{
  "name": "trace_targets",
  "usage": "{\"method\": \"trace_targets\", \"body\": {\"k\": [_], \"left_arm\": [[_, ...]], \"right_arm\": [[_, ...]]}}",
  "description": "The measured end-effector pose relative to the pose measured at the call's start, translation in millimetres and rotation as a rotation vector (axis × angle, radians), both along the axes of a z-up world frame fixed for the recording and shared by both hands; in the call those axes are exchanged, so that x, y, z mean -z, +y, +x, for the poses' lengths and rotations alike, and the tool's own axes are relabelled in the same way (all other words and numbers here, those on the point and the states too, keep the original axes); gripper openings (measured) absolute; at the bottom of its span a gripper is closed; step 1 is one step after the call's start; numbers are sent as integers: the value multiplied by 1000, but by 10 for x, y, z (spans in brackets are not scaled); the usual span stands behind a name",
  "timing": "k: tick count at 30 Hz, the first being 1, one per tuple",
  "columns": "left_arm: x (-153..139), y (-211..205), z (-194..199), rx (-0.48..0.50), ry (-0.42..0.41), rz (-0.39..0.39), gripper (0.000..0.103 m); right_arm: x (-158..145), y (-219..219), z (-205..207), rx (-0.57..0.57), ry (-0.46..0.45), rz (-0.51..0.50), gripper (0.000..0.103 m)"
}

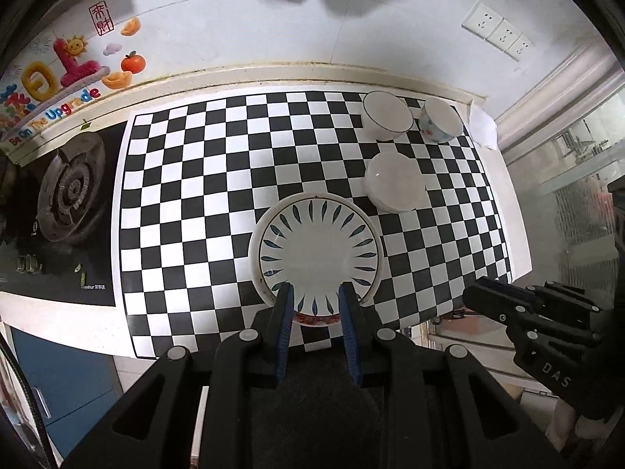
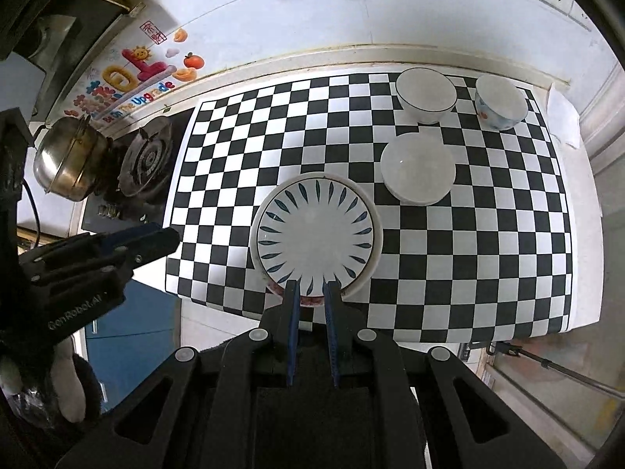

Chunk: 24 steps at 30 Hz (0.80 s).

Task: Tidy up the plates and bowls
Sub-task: 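Move both grippers toward the white bowls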

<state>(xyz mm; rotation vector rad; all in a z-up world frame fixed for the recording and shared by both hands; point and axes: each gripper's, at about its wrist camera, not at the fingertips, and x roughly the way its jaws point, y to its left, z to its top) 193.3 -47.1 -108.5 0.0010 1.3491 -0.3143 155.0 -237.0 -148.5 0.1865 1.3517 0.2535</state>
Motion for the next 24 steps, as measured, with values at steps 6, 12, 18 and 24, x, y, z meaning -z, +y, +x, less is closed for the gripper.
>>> {"method": "trace_targets", "body": {"k": [6, 12, 18, 24], "left_arm": [[4, 10, -18, 22, 3, -10, 22], [128, -21, 171, 14, 33, -98, 31], [369, -283, 583, 10, 14, -131, 31], [1066, -809, 1143, 9, 110, -98, 31]], "right_arm": [[-11, 8, -8, 0, -1, -4, 15], [8, -48, 22, 58, 10, 60, 57], [188, -425, 290, 192, 6, 77, 57], [711, -1132, 852, 311, -5, 20, 57]]}}
